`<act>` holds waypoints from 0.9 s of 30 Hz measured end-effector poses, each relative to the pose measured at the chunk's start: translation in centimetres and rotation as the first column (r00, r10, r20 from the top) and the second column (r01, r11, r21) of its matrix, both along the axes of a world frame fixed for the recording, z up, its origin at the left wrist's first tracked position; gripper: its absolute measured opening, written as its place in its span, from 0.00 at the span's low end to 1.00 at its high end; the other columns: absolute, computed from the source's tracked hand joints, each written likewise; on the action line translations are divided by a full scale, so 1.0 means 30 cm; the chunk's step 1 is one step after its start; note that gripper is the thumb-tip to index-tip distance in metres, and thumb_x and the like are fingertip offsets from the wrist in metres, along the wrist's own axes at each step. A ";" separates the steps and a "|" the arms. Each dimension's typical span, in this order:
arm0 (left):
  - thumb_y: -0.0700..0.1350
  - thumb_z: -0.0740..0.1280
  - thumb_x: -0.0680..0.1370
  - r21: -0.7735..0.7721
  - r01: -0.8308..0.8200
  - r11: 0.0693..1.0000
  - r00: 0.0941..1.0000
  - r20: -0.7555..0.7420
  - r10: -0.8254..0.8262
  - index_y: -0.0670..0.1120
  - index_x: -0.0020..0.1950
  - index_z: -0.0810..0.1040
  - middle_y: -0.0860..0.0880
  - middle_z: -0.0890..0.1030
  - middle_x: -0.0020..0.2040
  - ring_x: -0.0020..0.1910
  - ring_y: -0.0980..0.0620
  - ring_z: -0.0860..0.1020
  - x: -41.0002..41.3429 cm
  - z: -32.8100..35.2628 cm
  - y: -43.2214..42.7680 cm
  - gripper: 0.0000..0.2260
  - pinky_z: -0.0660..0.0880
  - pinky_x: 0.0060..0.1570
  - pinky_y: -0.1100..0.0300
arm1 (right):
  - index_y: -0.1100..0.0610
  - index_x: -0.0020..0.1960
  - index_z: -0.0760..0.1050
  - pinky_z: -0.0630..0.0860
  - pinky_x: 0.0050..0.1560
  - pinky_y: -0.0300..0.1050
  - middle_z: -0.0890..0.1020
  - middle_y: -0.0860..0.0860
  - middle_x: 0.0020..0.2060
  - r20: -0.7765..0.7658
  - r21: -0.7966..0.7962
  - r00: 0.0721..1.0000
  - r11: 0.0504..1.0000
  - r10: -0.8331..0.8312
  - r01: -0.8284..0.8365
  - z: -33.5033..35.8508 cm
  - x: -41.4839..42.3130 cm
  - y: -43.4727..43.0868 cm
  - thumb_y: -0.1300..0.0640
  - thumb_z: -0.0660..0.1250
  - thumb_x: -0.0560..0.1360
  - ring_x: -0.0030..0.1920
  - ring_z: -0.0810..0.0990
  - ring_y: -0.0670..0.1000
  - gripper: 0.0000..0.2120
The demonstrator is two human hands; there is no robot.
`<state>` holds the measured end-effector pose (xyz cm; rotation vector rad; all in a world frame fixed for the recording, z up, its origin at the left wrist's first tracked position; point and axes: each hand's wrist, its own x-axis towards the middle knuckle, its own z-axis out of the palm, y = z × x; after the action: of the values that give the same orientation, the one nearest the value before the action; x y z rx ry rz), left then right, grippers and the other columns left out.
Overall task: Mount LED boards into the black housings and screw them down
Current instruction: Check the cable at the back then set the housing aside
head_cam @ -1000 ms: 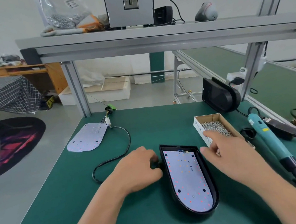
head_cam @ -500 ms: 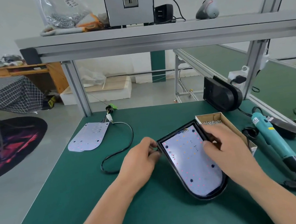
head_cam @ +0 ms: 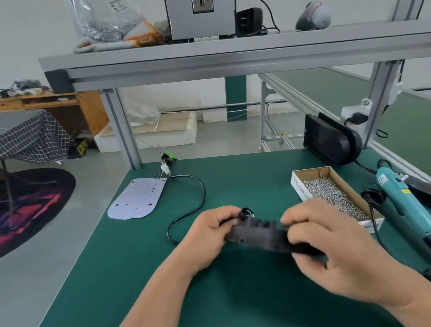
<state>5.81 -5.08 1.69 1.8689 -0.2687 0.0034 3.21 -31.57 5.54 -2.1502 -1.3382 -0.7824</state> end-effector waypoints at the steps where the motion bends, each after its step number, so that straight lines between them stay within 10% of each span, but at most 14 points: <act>1: 0.30 0.62 0.85 -0.005 0.024 1.000 0.999 -0.023 -0.024 0.50 0.52 0.85 0.59 0.84 0.44 0.45 0.60 0.79 -0.004 0.008 0.004 0.18 0.74 0.49 0.66 | 0.50 0.50 0.71 0.76 0.45 0.48 0.76 0.46 0.54 -0.052 -0.064 0.998 0.998 0.018 -0.022 0.006 -0.010 -0.004 0.63 0.73 0.73 0.50 0.76 0.49 0.14; 12: 0.31 0.71 0.79 0.222 -0.009 0.975 0.955 0.292 -0.057 0.49 0.52 0.89 0.50 0.80 0.51 0.54 0.58 0.78 -0.025 0.058 0.032 0.14 0.72 0.55 0.70 | 0.42 0.56 0.63 0.66 0.58 0.35 0.66 0.37 0.56 -0.303 -0.432 0.953 0.894 -0.024 -0.115 -0.021 -0.035 0.025 0.42 0.73 0.72 0.56 0.68 0.44 0.21; 18: 0.38 0.69 0.83 0.231 -0.011 0.973 0.971 0.237 -0.045 0.56 0.54 0.87 0.54 0.83 0.49 0.53 0.51 0.83 -0.048 0.064 0.015 0.13 0.78 0.57 0.52 | 0.36 0.63 0.67 0.67 0.64 0.36 0.67 0.33 0.59 -0.459 -0.456 0.884 0.877 -0.088 -0.150 -0.036 -0.015 0.026 0.35 0.73 0.70 0.65 0.68 0.42 0.25; 24: 0.51 0.65 0.78 0.266 -0.017 0.964 0.990 0.142 -0.022 0.59 0.50 0.83 0.59 0.86 0.48 0.50 0.56 0.82 -0.087 0.091 -0.025 0.08 0.79 0.55 0.57 | 0.41 0.55 0.80 0.80 0.52 0.49 0.85 0.46 0.49 -0.774 -0.005 0.632 0.999 -0.031 0.042 -0.030 0.039 0.003 0.49 0.71 0.81 0.48 0.84 0.50 0.05; 27: 0.56 0.67 0.78 0.230 0.013 0.973 0.990 0.132 -0.044 0.56 0.48 0.83 0.57 0.85 0.45 0.46 0.56 0.82 -0.106 0.097 -0.052 0.07 0.80 0.53 0.52 | 0.43 0.59 0.79 0.82 0.52 0.46 0.86 0.46 0.52 -0.811 0.142 0.585 0.976 0.019 0.166 -0.046 0.067 0.032 0.63 0.68 0.83 0.47 0.86 0.51 0.14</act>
<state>2.62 -6.63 4.60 2.0973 -0.4043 0.0838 5.22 -30.61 4.16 -1.9821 -0.6295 0.1063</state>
